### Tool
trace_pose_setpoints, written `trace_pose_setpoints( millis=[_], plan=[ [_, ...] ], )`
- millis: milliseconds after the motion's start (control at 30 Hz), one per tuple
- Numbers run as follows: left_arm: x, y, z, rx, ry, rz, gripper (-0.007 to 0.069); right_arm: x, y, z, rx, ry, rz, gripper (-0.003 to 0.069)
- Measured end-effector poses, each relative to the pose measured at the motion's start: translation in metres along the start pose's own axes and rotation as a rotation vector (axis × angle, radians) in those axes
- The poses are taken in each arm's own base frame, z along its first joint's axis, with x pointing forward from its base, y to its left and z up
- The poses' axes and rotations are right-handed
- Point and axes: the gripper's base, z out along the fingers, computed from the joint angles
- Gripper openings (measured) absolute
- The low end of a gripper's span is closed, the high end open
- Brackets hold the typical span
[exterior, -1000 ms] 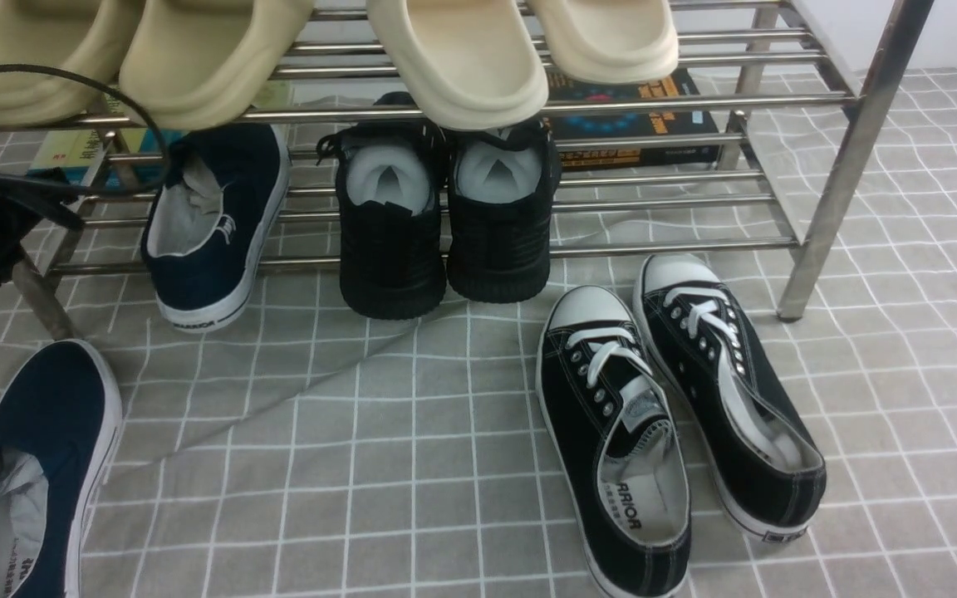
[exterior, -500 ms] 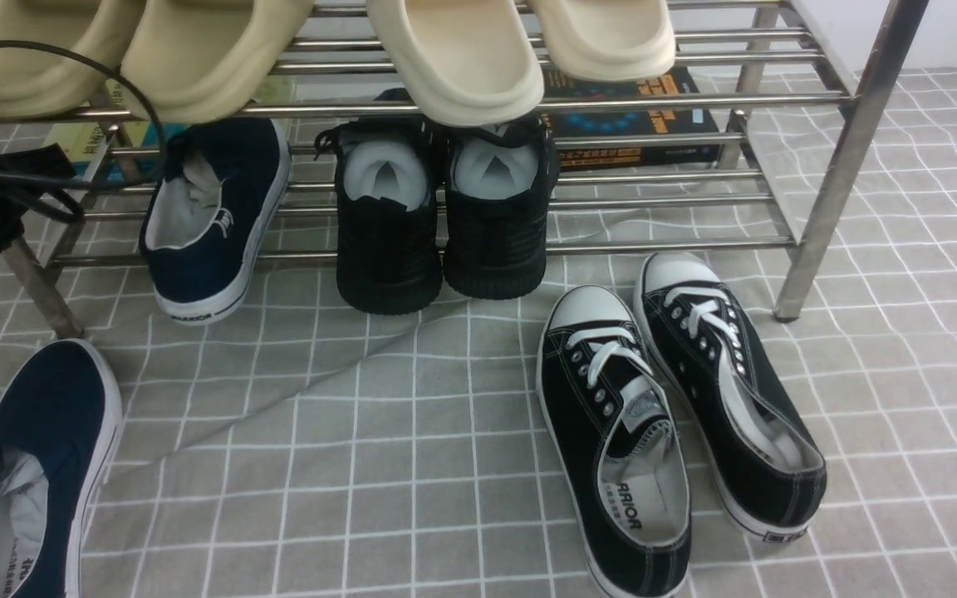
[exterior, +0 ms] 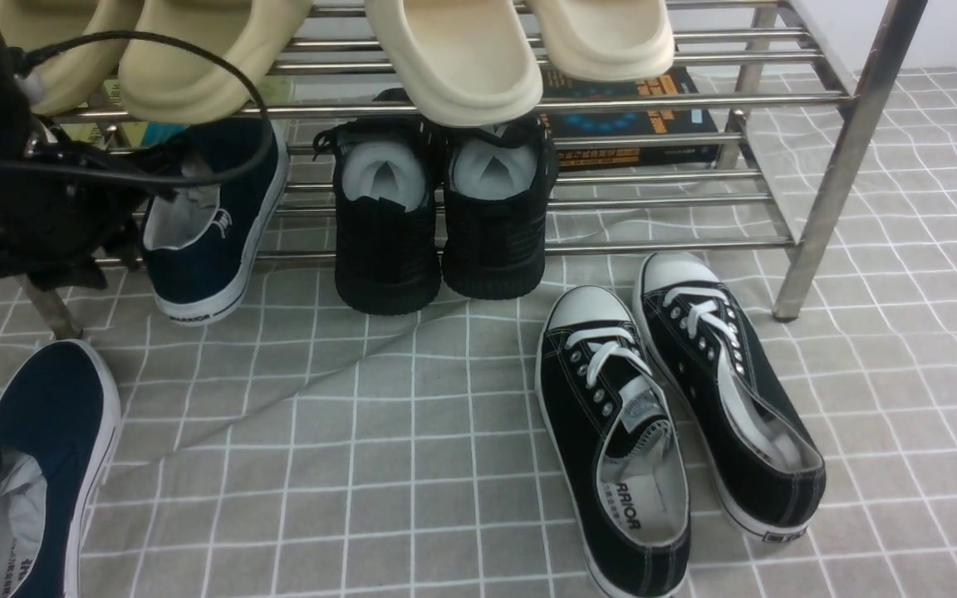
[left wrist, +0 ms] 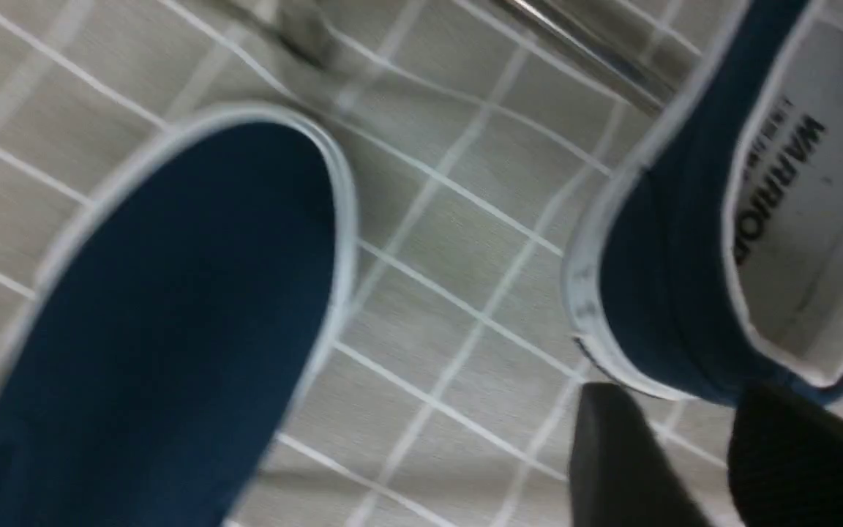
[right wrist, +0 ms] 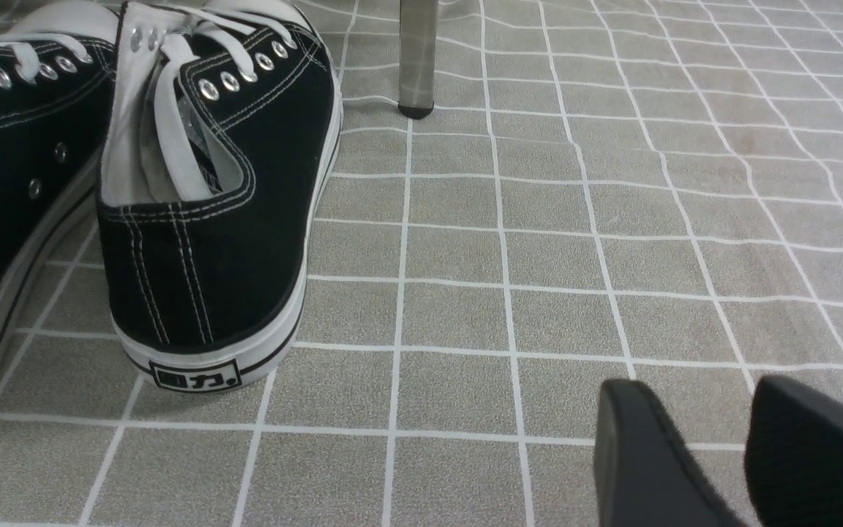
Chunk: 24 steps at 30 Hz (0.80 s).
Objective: Take the shoes off the shelf with your hand from the grey coffee tablecloth.
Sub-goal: 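Grasp the leftmost shoe on the bottom shelf of the shoe rack with the left gripper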
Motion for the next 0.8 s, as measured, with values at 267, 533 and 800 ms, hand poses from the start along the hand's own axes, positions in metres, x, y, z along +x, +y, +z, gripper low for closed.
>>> trace_pose_setpoints(
  millis=[267,533,800],
  plan=[
    [-0.002,-0.008,0.015,0.061,-0.011,-0.147,0.0449,0.000,0.000,0.000,0.000,0.000,0.000,0.0239],
    [-0.003,-0.012,0.035,0.081,-0.016,-0.218,0.0449,0.000,0.000,0.000,0.000,0.000,0.000,0.0239],
    [0.001,-0.012,0.050,0.051,0.014,-0.233,0.0358,0.000,0.000,0.000,0.000,0.000,0.000,0.0239]
  ],
)
